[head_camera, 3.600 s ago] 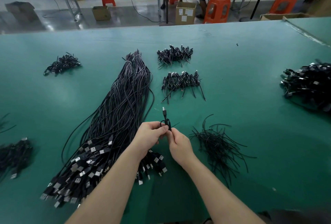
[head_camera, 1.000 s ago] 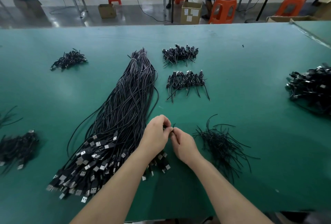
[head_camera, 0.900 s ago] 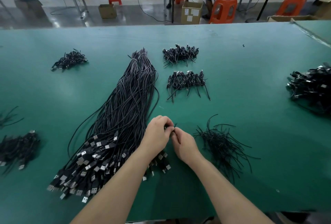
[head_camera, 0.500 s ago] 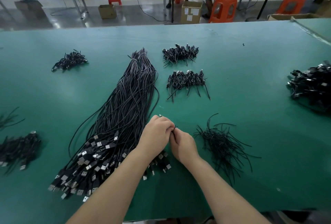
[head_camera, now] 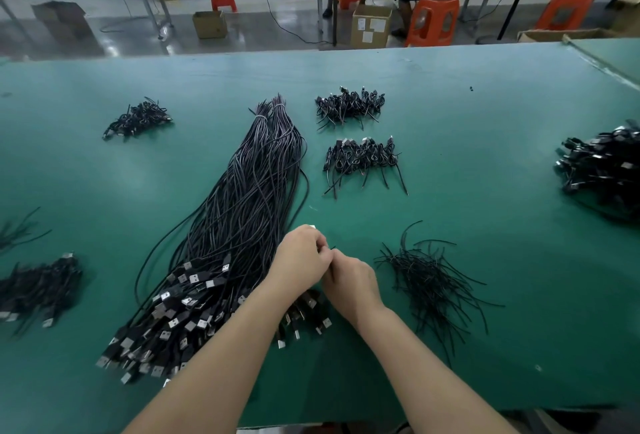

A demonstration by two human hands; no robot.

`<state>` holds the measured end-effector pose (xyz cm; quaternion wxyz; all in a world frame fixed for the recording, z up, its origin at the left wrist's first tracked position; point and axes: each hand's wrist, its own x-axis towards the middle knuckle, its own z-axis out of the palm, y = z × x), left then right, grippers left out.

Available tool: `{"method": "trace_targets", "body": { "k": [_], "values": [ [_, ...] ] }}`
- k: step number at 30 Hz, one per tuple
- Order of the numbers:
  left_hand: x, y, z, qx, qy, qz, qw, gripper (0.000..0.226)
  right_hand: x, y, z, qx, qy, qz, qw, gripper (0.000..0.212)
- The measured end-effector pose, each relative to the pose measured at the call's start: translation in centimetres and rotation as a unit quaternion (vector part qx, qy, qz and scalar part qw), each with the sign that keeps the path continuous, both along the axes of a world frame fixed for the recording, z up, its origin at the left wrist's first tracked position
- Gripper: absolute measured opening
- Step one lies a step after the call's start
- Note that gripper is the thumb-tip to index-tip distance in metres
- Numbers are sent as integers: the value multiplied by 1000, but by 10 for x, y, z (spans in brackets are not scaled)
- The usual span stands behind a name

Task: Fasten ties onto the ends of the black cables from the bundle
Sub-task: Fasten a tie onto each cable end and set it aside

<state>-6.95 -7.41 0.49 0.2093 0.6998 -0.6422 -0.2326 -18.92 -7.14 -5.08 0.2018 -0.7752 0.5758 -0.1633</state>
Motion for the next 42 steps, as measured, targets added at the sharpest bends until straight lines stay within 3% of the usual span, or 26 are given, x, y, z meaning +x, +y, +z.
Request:
{"method": "trace_targets", "body": {
  "k": [9, 13, 15, 17, 19, 21, 22, 23, 25, 27, 31, 36, 39, 42],
  "values": [
    [9, 5, 5, 28, -85, -23, 996, 16, 7, 6, -2, -62, 48, 22, 997, 18],
    [15, 6, 5, 40, -53, -6, 998, 21, 7, 6, 0, -37, 126, 45, 990, 16],
    [20, 6, 2, 43, -16, -1, 999, 19, 6, 2, 11, 4, 95, 38, 995, 20],
    [25, 6, 1, 26, 30, 12, 999, 15, 0, -1, 28, 67, 14, 48, 996, 24],
    [31, 6, 4, 3, 107, 57, 993, 10, -7, -4, 47, 180, -134, 57, 973, 28],
    [38, 6, 11, 0, 222, 122, 967, 6, -18, -8, 66, 317, -340, 41, 884, 35],
    [41, 5, 16, 6, 295, 150, 944, 4, -23, -11, 74, 339, -413, 33, 845, 37],
    [44, 6, 20, 14, 370, 168, 914, 5, -29, -13, 79, 323, -449, 25, 833, 35],
    [44, 7, 27, 30, 491, 178, 853, 8, -35, -15, 85, 221, -418, 27, 881, 29],
    [38, 10, 31, 52, 534, 176, 826, 15, -33, -15, 86, 140, -351, 65, 923, 37],
    [23, 15, 36, 82, 530, 180, 824, 18, -18, -15, 90, 100, -337, 82, 933, 19],
    [16, 27, 52, 19, 484, 132, 865, 8, -19, -19, 101, 126, -328, 32, 936, 12],
    [15, 34, 62, -76, 400, 70, 911, 6, -23, -22, 113, 220, -397, 4, 891, 21],
    [16, 38, 67, -199, 213, -45, 956, 6, -30, -25, 121, 313, -454, 4, 834, 8]
  ]
}}
